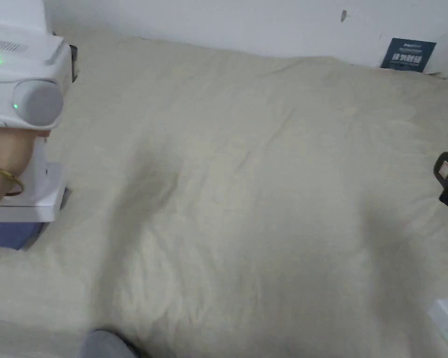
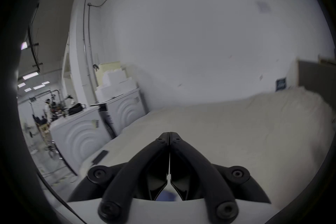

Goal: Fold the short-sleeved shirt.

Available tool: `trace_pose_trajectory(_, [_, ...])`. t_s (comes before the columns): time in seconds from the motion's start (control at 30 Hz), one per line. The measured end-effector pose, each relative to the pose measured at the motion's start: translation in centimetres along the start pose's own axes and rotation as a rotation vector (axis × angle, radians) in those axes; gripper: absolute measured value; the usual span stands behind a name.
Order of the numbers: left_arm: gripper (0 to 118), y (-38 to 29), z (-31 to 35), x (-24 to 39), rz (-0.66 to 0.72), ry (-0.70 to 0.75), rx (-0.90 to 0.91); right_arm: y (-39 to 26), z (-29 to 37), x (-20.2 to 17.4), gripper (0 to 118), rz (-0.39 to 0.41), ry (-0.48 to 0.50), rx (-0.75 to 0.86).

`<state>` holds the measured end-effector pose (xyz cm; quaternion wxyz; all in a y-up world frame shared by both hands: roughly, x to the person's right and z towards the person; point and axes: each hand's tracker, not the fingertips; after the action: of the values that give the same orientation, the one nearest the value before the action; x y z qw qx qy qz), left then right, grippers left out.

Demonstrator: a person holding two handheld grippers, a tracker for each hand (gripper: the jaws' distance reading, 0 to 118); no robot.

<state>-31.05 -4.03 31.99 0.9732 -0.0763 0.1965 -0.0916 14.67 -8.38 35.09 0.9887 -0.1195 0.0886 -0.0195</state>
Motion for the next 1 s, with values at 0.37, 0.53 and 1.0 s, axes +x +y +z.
trace_pose_trajectory(0.37, [0,-0.6,6.3,9.2,0.152,-0.236,0.091,0.1,2.5,1.1,0,0.032,-0.07,0.078])
trace_pose_trajectory(0.53, [0,-3.9,7.8,12.1,0.148,-0.301,0.071,-1.7,2.6,0.9,0,0.041,-0.089,0.088])
trace_pose_trajectory(1.0, [0,-11.3,8.7,13.8,0.107,-0.336,-0.068,-6.7,2.0,-0.3,0,0.047,-0.094,0.028])
